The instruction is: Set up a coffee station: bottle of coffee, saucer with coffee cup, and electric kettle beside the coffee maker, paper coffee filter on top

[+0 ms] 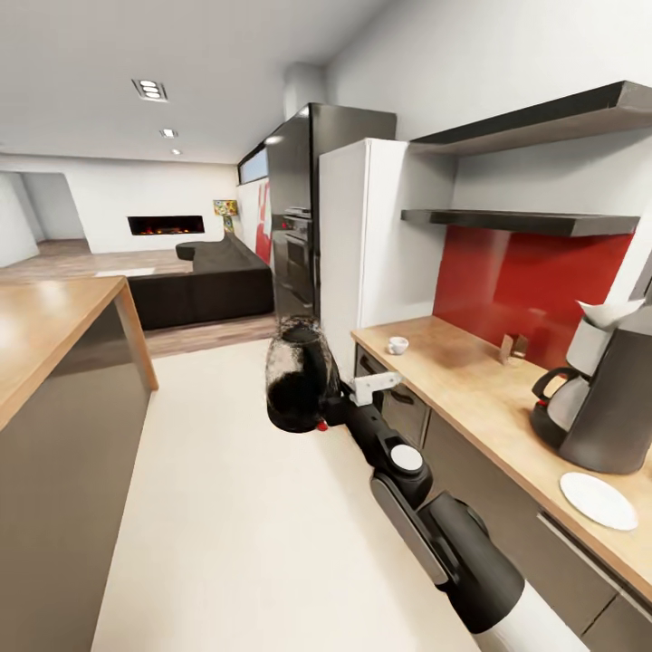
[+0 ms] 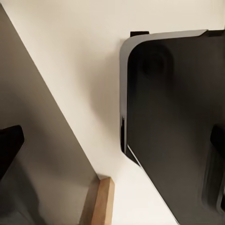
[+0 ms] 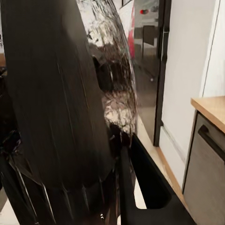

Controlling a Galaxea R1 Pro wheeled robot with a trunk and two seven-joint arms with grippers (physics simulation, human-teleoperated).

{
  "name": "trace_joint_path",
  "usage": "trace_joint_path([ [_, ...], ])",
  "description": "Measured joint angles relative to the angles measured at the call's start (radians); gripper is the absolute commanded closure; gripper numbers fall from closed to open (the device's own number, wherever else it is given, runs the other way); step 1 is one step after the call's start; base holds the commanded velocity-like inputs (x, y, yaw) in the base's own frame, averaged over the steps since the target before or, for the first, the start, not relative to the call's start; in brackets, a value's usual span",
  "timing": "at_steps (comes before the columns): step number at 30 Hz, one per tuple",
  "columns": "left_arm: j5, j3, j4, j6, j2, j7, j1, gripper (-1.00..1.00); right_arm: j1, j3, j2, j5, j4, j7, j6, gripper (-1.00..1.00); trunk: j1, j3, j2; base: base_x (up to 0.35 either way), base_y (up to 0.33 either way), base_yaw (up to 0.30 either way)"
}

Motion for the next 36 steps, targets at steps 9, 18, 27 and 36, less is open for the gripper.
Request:
trace_joint_path([
  [9, 0.001, 0.001, 0.000, -0.010, 0.000, 0.000, 0.000, -1.00, 0.000, 0.057, -0.001, 0.006, -0.002, -0.001, -0.001, 1.00, 0.000, 0.000, 0.000, 0.314, 0.136, 0.001],
  [18, 0.001, 0.001, 0.000, -0.010, 0.000, 0.000, 0.000, -1.00, 0.000, 0.056, -0.006, 0.006, -0.001, 0.000, -0.004, 1.00, 0.000, 0.000, 0.000, 0.304, 0.195, 0.000],
  [27, 0.001, 0.001, 0.000, -0.010, 0.000, 0.000, 0.000, -1.00, 0.000, 0.055, -0.009, 0.006, 0.006, -0.001, -0.004, 1.00, 0.000, 0.000, 0.000, 0.293, 0.222, 0.000],
  [36, 0.001, 0.001, 0.000, -0.010, 0.000, 0.000, 0.000, -1.00, 0.000, 0.055, -0.010, 0.006, 0.005, -0.002, -0.007, 1.00, 0.000, 0.000, 0.000, 0.293, 0.222, 0.000],
])
